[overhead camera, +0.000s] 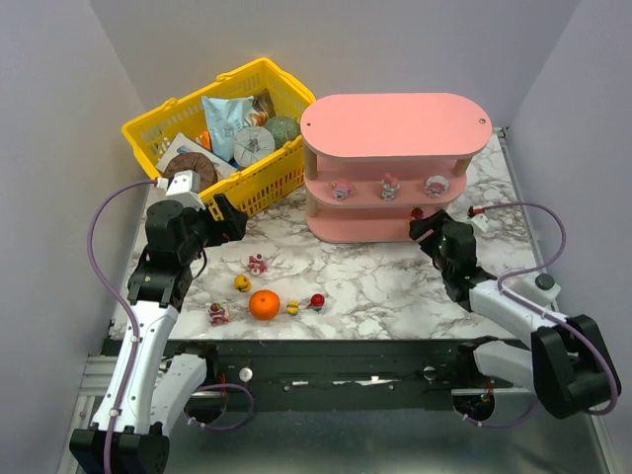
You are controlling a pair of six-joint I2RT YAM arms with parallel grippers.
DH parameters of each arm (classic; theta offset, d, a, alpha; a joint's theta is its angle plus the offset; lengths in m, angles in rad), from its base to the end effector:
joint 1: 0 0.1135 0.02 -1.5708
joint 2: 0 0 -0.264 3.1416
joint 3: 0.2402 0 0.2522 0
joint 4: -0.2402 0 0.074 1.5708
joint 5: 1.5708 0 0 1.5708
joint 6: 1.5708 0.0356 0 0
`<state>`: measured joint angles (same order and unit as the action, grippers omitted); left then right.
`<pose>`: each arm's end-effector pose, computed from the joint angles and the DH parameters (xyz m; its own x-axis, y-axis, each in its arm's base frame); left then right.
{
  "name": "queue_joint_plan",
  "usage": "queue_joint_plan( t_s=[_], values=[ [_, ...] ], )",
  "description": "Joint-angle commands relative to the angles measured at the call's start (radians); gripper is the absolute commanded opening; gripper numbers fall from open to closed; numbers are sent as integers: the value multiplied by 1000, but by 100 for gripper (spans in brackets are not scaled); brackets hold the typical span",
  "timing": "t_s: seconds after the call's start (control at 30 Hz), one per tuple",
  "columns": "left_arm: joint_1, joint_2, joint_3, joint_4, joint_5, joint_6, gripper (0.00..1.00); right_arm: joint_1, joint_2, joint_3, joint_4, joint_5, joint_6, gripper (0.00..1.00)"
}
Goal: Place and organize the plastic toys onto the shelf
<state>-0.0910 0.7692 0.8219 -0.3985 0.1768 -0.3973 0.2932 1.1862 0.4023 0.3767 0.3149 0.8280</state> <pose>0.1731 -0.0221 0.3330 -0.4096 -0.3451 -0.8445 0.1038 0.9020 -0.4190 0.2289 0.0576 0.1850 -0.2583 0.6536 -0.7114 0.2776 0.7555 0.5934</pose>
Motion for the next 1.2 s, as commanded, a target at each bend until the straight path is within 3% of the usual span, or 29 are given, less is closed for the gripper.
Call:
queue_joint_plan(
  t_s=[0.0,0.17,0.37,0.6,0.77,0.87,0.9,1.03,1.17],
  values=[
    [7,-16,-6,-2,3,3,99,94,-124,-82,-88,-50,17,77],
    [7,-21,-13,0,23,3,99,292,-243,-85,-180,59,48,79],
    [7,-41,-52,0,30,-20,99,526,-224,-40,-179,187,17,82],
    [0,45,-35,-42,23,-20,99,734,-24,157,-136,284,-115,86],
    [-10,67,-50,-33,20,-46,99,800,164,292,-130,323,-121,86],
    [-94,99,-53,-43,-35,-74,98,811,187,319,-117,287,-109,86],
    [-196,114,-59,-37,-75,-86,97,811,187,325,-121,273,-106,86],
    [-398,192,-101,6,-336,-173,96,811,145,323,-192,280,-104,86],
    [-432,284,-167,66,-427,-233,88,811,53,277,-235,288,-113,87]
  ],
)
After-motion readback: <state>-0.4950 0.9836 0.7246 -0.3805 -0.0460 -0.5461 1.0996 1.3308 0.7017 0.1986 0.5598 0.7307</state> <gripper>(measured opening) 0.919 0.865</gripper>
